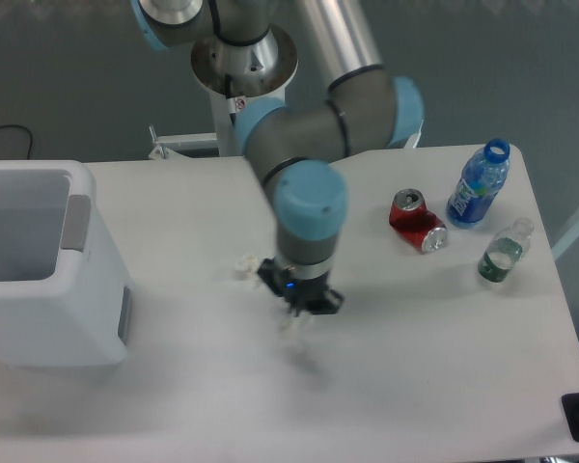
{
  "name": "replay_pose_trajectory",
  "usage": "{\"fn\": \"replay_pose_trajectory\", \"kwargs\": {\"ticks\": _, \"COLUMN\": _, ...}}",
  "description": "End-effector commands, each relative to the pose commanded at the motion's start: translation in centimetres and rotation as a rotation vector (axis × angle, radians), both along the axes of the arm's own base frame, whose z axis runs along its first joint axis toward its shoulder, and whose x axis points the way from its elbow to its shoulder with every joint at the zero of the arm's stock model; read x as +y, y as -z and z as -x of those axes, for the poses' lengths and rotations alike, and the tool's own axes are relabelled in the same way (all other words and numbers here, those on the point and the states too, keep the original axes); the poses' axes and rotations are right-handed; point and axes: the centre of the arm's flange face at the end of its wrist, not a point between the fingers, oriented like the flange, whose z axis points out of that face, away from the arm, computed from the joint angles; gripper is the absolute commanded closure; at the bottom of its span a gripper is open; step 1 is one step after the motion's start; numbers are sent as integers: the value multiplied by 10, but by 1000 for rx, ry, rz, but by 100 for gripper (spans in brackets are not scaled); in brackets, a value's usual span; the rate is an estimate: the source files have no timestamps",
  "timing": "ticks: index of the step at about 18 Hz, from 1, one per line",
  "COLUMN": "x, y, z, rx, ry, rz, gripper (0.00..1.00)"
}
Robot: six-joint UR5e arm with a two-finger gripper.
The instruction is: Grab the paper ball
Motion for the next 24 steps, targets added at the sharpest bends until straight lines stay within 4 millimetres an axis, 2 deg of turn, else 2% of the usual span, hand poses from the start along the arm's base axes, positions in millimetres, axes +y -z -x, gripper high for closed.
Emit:
{"fn": "replay_pose_trajectory", "kwargs": {"ticks": 4, "x": -12, "y": -15, "z": 20, "rx": 21, "ry": -29, "rz": -16, "gripper": 98}}
{"fn": "replay_pose_trajectory", "kwargs": {"ticks": 10, "x": -19, "y": -43, "z": 40, "rx": 64, "ry": -54, "rz": -48, "gripper": 98}}
{"fn": "replay_pose_trajectory", "kwargs": {"ticks": 16, "x": -21, "y": -57, "z": 42, "rx": 31, "ry": 25, "rz": 17, "gripper": 98}}
{"fn": "replay_pose_trajectory", "kwargs": {"ticks": 24, "x": -27, "y": -67, "z": 42, "rx": 41, "ry": 34, "rz": 14, "gripper": 97}}
